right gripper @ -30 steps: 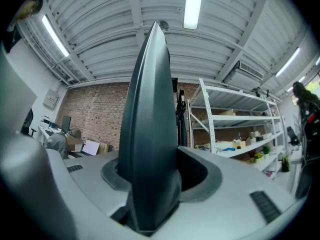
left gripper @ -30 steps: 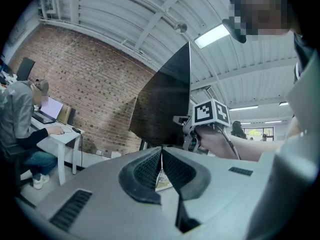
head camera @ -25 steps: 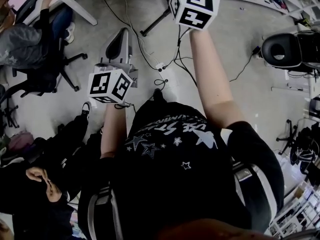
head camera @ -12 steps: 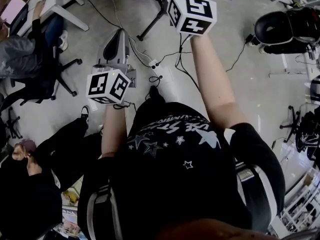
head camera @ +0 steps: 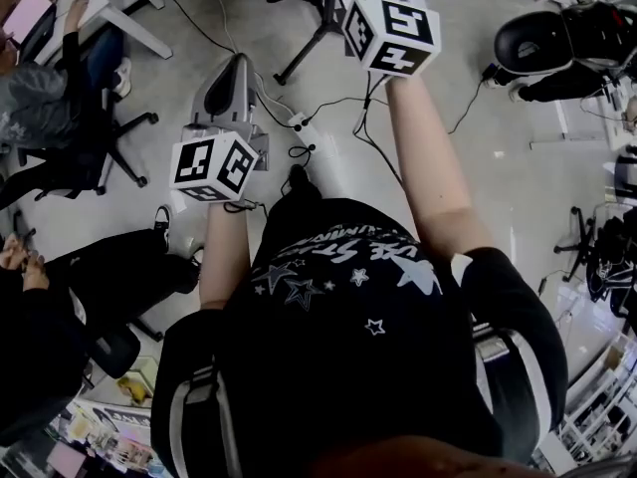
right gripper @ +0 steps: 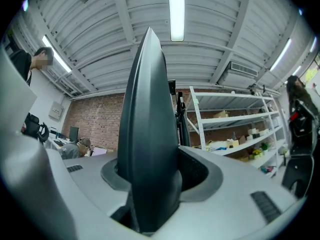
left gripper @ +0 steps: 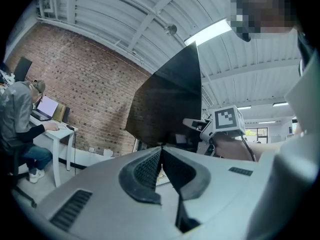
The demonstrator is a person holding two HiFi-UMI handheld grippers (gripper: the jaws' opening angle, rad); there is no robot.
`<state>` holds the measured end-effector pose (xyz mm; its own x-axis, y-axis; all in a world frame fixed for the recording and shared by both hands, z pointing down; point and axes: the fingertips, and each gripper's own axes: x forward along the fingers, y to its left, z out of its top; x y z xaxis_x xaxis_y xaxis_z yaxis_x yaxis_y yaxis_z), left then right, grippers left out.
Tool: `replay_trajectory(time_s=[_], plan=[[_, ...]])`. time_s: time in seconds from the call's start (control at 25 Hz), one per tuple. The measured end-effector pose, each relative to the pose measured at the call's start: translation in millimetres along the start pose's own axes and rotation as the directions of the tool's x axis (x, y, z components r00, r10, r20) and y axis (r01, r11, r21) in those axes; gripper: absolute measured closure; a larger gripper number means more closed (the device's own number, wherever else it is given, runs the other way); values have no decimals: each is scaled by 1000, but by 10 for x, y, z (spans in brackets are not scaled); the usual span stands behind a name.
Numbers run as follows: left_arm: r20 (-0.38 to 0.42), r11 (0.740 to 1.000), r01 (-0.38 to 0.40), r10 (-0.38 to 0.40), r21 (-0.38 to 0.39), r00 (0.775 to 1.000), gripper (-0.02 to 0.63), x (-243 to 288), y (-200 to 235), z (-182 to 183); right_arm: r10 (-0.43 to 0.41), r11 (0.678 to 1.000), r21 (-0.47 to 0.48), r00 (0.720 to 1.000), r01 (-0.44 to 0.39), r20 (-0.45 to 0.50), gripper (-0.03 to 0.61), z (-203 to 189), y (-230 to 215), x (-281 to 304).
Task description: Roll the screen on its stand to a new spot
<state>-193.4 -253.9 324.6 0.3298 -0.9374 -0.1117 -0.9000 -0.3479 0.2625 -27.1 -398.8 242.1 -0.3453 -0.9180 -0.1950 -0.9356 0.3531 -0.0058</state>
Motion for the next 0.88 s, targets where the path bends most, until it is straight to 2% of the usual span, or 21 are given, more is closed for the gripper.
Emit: replay_trajectory(time_s=[0.6,0.88], plan=[[-12,999,42,-42,34,999,602,-99,-552,-56,12,1000,11,1000,-12,10,368,91,-226,-596],[-6,998,50,-49,38,999,602,-172,-675,-70,28,999,14,1000,-29,12,368,142,-303,-845]])
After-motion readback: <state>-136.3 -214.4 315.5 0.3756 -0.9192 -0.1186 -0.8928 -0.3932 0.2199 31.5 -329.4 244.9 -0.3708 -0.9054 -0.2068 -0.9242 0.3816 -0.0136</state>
